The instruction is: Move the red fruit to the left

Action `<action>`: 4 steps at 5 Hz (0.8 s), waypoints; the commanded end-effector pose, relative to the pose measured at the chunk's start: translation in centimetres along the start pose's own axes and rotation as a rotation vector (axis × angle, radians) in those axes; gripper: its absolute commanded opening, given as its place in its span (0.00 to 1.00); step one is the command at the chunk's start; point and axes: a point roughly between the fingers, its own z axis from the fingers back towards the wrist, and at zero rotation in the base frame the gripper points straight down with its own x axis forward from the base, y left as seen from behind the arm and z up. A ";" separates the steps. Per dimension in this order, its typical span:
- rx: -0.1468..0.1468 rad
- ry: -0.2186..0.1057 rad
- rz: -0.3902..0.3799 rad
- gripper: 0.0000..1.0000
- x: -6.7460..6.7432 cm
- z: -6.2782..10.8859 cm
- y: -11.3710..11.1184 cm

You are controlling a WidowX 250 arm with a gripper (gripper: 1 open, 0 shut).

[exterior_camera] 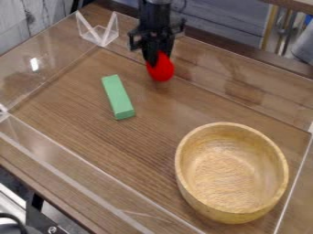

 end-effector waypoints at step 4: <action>-0.117 -0.060 0.179 0.00 6.5 9.0 10.2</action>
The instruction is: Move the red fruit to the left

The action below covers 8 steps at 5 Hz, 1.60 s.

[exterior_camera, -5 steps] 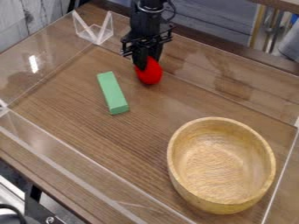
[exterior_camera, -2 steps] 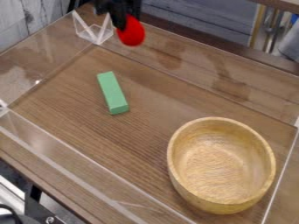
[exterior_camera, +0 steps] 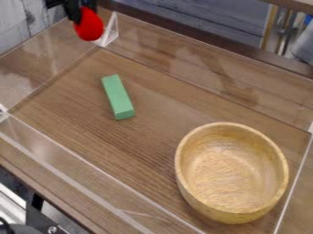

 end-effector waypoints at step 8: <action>0.003 -0.139 -0.038 1.00 -1.2 -4.3 0.5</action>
